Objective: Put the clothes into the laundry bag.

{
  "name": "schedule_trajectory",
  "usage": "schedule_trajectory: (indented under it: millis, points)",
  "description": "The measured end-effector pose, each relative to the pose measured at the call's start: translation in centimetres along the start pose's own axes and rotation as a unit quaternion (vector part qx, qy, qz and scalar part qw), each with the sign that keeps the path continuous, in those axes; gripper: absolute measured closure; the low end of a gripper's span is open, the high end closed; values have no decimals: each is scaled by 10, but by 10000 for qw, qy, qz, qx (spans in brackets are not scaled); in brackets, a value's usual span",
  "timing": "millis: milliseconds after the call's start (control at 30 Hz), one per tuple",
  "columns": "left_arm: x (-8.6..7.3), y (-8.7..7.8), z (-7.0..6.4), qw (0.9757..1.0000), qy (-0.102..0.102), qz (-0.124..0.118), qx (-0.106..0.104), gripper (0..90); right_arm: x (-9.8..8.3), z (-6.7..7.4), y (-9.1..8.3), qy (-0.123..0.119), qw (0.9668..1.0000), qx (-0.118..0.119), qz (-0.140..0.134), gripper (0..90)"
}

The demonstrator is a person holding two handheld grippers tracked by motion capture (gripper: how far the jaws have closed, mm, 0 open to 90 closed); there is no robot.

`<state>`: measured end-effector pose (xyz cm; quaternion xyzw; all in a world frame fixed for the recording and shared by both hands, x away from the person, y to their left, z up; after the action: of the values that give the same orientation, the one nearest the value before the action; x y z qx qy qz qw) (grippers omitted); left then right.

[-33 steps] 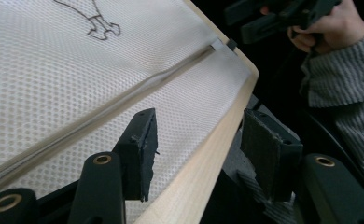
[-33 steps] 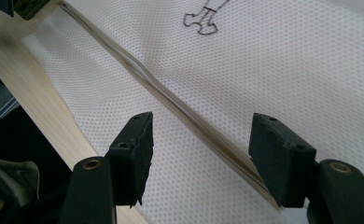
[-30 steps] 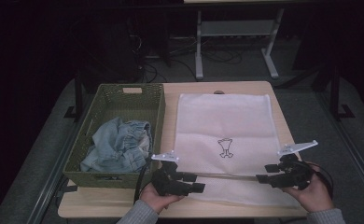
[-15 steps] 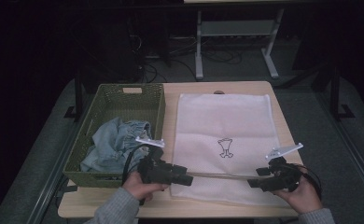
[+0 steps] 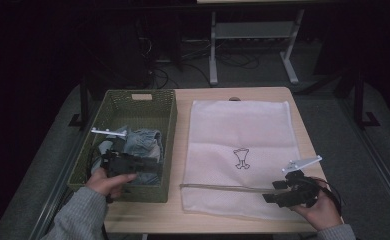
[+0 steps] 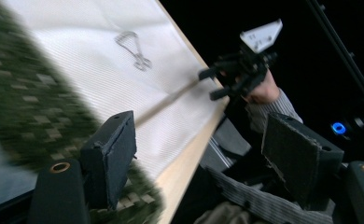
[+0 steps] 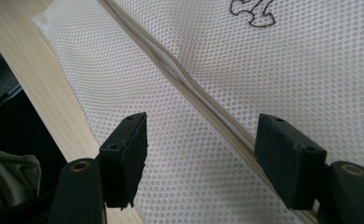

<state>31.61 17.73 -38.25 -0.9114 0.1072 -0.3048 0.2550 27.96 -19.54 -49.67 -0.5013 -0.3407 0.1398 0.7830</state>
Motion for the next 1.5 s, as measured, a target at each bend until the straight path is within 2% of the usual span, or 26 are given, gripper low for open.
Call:
schedule_trajectory:
  millis: [33,67,133,167,233,300,433,500,533,567,600,700,800,933,1067,1100,1133,1167,1233,1267,1300,1333,1367,1433,1467,1500]
  points:
    - [0,0,0,10000,0,0,0,252,0,0,0,0,10000,0,0,338]
    - [-1,-5,4,9999,1,24,119,252,0,0,1,-7,10000,7,11,337]
    - [-2,-16,15,9990,-52,-100,435,254,-3,0,4,6,10000,51,56,334]
    - [-3,-21,19,9988,-128,-155,454,254,-3,0,4,6,10000,51,56,334]
    - [-5,-31,30,9971,-298,-214,660,253,-4,-1,5,14,10000,49,80,333]
    - [-6,-37,35,9963,-418,-211,720,252,-5,-1,5,22,10000,47,84,332]
    - [-5,-47,44,9930,-459,-240,1063,254,-6,-1,5,10,9999,61,81,328]
    - [-4,-53,52,9900,-539,-278,1275,256,-5,-2,6,-3,9999,63,102,319]
    - [-4,-58,58,9866,-589,-334,1484,257,-5,-3,7,-9,9999,54,120,319]
    - [-5,-61,62,9846,-638,-349,1587,257,-5,-3,7,-14,9999,57,136,320]
    - [-6,-65,65,9839,-717,-406,1584,258,-5,-2,7,-18,9999,69,140,321]
    - [-9,-74,73,9793,-826,-456,1788,265,-4,-2,6,-31,9999,70,98,320]
    - [-13,-80,80,9733,-916,-397,2068,257,-3,-3,5,-43,9999,68,61,319]
    - [-18,-86,85,9687,-1017,-396,2228,247,-3,-2,6,-38,9999,87,86,319]
    - [-23,-83,94,9595,-1166,-200,2557,248,-2,-1,7,-73,9999,85,90,318]
    - [-25,-81,98,9549,-1287,-99,2674,257,-2,0,7,-78,9999,86,92,317]
    - [-28,-78,102,9494,-1400,55,2810,283,-1,0,7,-100,9999,89,89,316]
    - [-30,-73,105,9474,-1435,203,2852,287,-1,1,7,-99,9999,102,93,316]
    - [-32,-64,107,9453,-1470,413,2883,366,-1,2,7,-106,9998,104,91,317]
    - [-32,-61,107,9445,-1453,502,2905,486,-1,1,8,-110,9998,107,100,317]
    - [-33,-57,107,9428,-1415,602,2956,486,-1,1,8,-110,9998,107,100,317]
    - [-32,-54,107,9416,-1338,701,3009,574,-2,1,8,-112,9998,109,104,317]
    - [-32,-51,106,9417,-1255,759,3027,692,-2,1,7,-120,9998,129,105,320]
    - [-30,-46,104,9408,-1155,868,3066,776,-3,2,7,-92,9996,209,134,330]
    - [-29,-45,103,9415,-1102,853,3068,796,-3,3,7,-91,9996,235,128,330]
    - [-25,-44,100,9442,-1023,819,3022,806,-3,3,6,-95,9996,242,121,330]
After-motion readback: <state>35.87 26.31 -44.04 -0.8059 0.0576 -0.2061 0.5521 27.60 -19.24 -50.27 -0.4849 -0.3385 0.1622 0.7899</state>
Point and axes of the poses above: each handheld gripper's, and its own axes: y roughly forward along the jaws, x roughly out of its top, z roughly to its left, the point moved 9 cm from there along y, roughly forward along the jaws, and after that the axes turned 12 degrees about z, right-handed, at the moved point
